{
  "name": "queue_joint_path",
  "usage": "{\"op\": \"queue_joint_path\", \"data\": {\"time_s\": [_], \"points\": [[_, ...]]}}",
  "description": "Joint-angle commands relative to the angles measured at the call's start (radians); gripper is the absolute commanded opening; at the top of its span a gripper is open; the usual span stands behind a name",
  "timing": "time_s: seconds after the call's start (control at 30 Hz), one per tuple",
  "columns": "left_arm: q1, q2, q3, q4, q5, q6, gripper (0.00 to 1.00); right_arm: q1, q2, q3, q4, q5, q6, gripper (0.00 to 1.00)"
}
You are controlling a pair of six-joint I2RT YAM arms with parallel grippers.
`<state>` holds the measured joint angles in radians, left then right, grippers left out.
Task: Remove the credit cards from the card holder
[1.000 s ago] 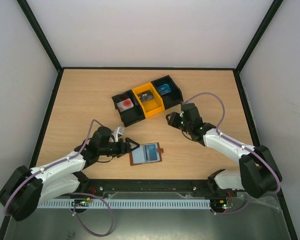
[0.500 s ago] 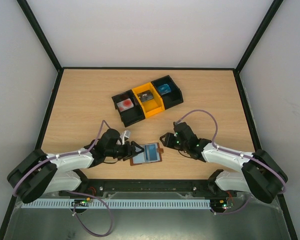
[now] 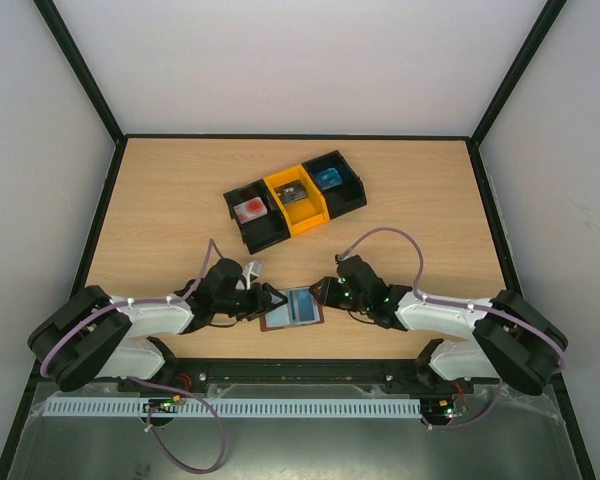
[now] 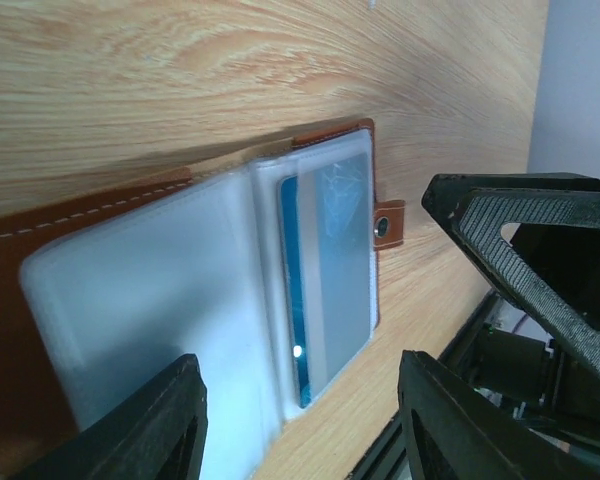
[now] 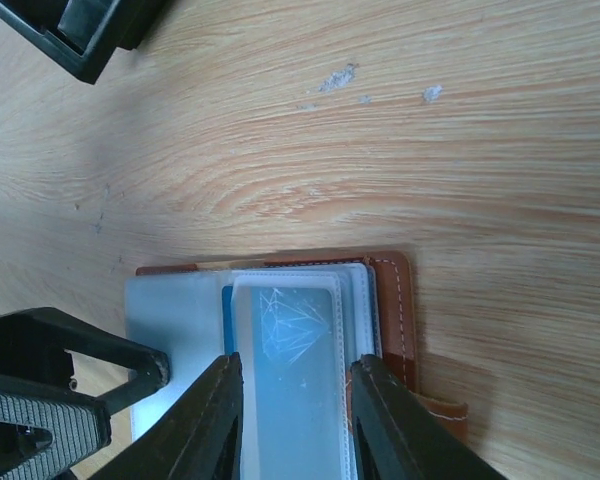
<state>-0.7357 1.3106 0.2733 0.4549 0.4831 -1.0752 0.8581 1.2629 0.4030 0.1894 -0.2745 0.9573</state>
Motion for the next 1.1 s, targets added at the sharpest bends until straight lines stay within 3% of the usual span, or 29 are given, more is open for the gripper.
{"op": "queue_joint_path", "data": {"time_s": [0.0,0.3,0.4,0.63,1.07], "points": [[-0.002,-0.005,0.014,-0.056,-0.044,0.053,0.55,0.010,0.044,-0.025,0.084,-0.024,0.026,0.30],[-0.002,-0.045,0.012,-0.096,-0.058,0.077,0.52,0.090,0.150,0.014,0.052,0.043,0.023,0.28],[-0.002,-0.061,0.002,-0.093,-0.062,0.074,0.45,0.123,0.165,0.017,0.041,0.069,0.033,0.25],[-0.002,-0.041,-0.005,-0.063,-0.048,0.074,0.44,0.159,0.178,0.025,0.011,0.125,0.038,0.12],[-0.002,0.027,-0.030,0.033,-0.019,0.060,0.38,0.163,0.079,0.041,0.000,0.117,0.083,0.22]]}}
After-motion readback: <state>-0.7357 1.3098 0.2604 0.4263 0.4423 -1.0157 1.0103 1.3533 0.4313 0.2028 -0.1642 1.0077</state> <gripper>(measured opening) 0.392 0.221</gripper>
